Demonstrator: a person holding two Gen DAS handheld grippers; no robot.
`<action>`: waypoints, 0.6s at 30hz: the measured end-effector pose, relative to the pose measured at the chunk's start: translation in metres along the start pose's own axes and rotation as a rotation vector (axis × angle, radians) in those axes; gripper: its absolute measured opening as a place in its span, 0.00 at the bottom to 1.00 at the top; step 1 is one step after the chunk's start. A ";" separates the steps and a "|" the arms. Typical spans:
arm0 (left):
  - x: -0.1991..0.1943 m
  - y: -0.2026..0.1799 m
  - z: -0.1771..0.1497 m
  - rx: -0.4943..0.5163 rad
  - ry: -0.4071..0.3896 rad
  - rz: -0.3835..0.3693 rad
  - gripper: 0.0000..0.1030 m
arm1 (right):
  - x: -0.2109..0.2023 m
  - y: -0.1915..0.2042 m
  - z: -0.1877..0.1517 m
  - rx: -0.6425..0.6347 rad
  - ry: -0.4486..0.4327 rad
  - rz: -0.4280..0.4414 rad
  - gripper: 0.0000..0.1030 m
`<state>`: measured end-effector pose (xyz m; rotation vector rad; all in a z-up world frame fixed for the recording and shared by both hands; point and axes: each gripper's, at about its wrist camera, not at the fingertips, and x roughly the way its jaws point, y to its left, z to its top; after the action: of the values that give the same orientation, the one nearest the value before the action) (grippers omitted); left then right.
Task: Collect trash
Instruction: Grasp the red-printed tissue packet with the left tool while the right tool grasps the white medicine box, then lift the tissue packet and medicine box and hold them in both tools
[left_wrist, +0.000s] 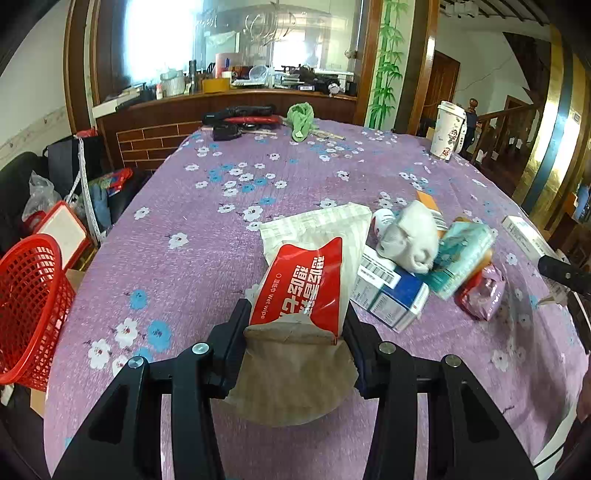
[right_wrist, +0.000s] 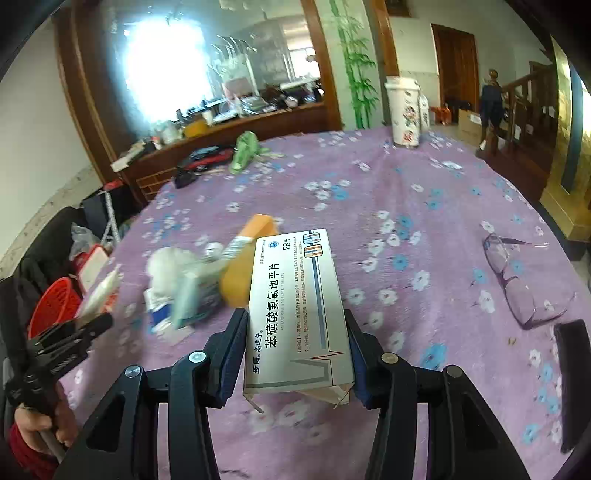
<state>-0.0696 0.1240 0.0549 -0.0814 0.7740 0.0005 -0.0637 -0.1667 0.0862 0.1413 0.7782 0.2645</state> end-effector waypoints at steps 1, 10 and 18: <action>-0.003 -0.001 -0.002 0.003 -0.006 0.003 0.44 | -0.002 0.004 -0.003 -0.007 -0.002 0.011 0.51; -0.026 -0.003 -0.021 0.021 -0.047 0.027 0.44 | -0.003 0.039 -0.027 -0.057 0.030 0.070 0.51; -0.038 -0.009 -0.028 0.044 -0.080 0.066 0.44 | -0.009 0.051 -0.032 -0.091 0.026 0.070 0.51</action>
<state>-0.1158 0.1146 0.0622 -0.0135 0.6961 0.0493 -0.1019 -0.1197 0.0812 0.0795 0.7868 0.3685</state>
